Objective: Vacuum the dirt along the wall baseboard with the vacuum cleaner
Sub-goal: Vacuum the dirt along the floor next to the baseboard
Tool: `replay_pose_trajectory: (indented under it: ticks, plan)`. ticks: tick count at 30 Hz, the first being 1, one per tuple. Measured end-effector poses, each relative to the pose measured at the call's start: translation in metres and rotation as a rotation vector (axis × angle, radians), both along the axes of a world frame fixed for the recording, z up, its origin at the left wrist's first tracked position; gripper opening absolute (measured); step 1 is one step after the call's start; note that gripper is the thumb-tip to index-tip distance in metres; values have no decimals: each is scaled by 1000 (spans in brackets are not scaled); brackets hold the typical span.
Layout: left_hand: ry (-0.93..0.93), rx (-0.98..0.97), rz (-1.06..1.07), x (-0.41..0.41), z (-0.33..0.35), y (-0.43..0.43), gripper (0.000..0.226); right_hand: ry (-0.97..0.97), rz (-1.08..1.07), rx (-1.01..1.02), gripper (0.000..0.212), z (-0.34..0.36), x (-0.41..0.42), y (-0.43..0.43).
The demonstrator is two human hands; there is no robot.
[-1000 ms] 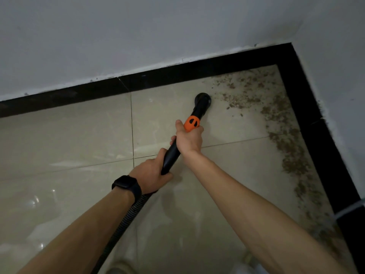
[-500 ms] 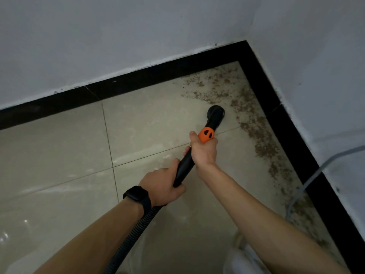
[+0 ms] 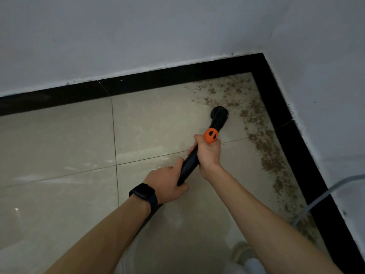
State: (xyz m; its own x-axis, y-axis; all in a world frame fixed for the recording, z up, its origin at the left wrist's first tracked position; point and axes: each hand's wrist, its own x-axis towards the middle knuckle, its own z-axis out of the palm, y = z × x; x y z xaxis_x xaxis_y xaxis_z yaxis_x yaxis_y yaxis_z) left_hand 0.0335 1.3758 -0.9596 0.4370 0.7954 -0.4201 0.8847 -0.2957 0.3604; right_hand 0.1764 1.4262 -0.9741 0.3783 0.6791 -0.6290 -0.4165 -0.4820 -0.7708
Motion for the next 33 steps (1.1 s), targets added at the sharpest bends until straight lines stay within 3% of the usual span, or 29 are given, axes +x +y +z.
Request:
replay_pose_trajectory:
  ticks: [9, 16, 33]
  plan:
    - [-8, 31, 134, -13, -9, 1, 39, 35, 110, -2, 26, -7, -21, 20]
    - [-15, 43, 183, -13, -15, 6, 41, -4, 166, 17, 11, -11, -26, 33]
    - [-87, 51, 317, -4, -40, 39, 44, -69, 226, 23, 10, -18, -27, 78]
